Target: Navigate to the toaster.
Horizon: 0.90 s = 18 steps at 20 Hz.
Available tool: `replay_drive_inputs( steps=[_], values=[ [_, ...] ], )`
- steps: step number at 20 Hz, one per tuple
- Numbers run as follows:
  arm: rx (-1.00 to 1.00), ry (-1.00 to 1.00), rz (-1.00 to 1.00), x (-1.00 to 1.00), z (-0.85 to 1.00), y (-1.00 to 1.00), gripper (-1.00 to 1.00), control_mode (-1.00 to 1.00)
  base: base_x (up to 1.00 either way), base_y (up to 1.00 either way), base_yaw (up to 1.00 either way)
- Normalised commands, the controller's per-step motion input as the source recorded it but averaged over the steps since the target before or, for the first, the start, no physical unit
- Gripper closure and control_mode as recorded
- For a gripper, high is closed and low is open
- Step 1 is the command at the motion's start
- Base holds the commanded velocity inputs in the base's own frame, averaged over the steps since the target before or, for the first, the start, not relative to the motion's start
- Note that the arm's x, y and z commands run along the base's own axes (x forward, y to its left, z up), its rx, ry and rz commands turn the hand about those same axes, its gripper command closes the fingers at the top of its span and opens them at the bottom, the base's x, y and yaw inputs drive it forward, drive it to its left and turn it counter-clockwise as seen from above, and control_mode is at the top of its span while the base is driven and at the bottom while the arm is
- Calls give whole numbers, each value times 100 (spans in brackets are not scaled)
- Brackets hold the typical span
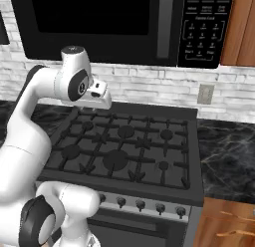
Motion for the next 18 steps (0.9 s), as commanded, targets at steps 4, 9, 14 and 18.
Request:
replay_drive_inputs(
  steps=[4,9,14,18],
  values=[
    [0,0,0,0,0,0,-100,100,-13,0,0],
    [0,0,0,0,0,0,-100,100,-58,-1,21],
    [0,0,0,0,0,0,-100,100,-65,-8,54],
    [0,0,0,0,0,0,-100,100,-60,-10,55]
  ],
)
